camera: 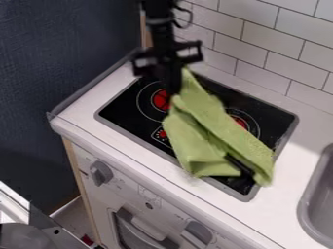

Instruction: Move the cloth from right to left

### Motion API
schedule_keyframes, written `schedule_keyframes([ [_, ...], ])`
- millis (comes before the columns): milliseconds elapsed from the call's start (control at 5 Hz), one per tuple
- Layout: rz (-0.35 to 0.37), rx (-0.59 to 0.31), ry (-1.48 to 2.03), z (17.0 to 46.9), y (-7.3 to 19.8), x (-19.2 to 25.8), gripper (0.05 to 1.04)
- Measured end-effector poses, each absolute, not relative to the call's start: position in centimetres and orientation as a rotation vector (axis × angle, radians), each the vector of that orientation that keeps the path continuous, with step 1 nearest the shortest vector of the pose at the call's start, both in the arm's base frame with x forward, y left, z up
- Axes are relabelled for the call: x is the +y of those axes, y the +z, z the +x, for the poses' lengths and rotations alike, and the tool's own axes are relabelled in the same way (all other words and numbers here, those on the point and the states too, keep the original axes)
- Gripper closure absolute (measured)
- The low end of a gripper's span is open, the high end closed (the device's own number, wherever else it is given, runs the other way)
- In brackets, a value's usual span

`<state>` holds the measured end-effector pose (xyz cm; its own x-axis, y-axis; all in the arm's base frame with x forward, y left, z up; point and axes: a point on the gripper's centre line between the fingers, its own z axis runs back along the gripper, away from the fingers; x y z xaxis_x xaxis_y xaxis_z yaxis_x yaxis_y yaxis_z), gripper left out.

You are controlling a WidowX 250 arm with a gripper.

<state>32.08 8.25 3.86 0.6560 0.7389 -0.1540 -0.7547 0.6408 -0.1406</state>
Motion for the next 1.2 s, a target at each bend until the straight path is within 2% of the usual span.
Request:
schedule_keyframes([
  [200, -0.157, 0.149, 0.883, 30.2, 4.7, 11.3, 1.030],
  [400, -0.152, 0.135, 0.910, 27.7, 7.0, 14.5, 1.030],
  [600, -0.201, 0.109, 0.985, 25.6, 7.7, 17.1, 1.030],
  [800, -0.166, 0.127, 1.090, 24.0, 6.7, 18.8, 1.030],
  [1000, -0.170, 0.120, 1.136, 23.3, 5.1, 19.9, 1.015],
  [1200, -0.176, 0.123, 1.182, 23.5, 4.4, 19.7, 0.917],
])
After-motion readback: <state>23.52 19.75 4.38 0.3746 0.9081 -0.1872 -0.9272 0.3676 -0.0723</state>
